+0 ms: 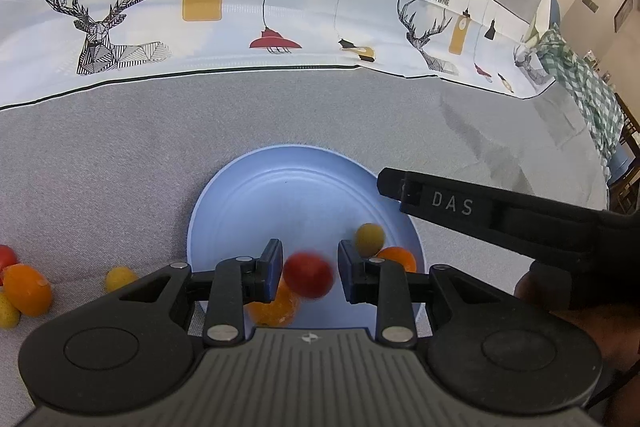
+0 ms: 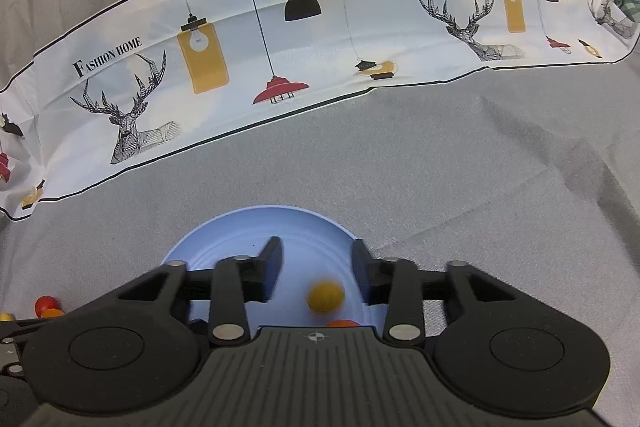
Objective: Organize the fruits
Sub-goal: 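Open the left gripper dropping the tomato while the right gripper releases the yellow fruit, then move both grippers to the fruit pile and grasp a yellow fruit with the right gripper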
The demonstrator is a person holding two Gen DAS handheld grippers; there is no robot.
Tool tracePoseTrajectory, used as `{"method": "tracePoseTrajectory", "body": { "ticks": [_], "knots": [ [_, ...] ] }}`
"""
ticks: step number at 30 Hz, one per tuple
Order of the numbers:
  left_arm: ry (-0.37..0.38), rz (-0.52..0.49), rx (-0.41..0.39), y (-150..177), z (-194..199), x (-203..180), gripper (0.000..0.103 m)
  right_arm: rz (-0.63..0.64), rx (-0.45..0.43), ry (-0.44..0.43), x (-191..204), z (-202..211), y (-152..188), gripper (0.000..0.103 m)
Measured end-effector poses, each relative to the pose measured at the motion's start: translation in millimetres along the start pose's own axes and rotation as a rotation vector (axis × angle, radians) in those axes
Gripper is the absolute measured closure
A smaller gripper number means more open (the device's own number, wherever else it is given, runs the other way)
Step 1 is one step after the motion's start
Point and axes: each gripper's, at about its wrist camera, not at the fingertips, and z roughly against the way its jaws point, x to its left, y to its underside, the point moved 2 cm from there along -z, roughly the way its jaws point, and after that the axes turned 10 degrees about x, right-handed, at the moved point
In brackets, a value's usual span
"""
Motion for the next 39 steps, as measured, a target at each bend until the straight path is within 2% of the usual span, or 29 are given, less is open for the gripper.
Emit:
{"method": "tracePoseTrajectory", "body": {
  "ticks": [24, 39],
  "knots": [
    [-0.019, 0.011, -0.012, -1.9, 10.5, 8.3, 0.07, 0.018, -0.022, 0.027, 8.6, 5.1, -2.4, 0.052],
    [-0.062, 0.068, -0.046, -5.1, 32.5, 42.3, 0.07, 0.051, -0.042, 0.004, 42.2, 3.7, -0.1, 0.055]
  ]
}}
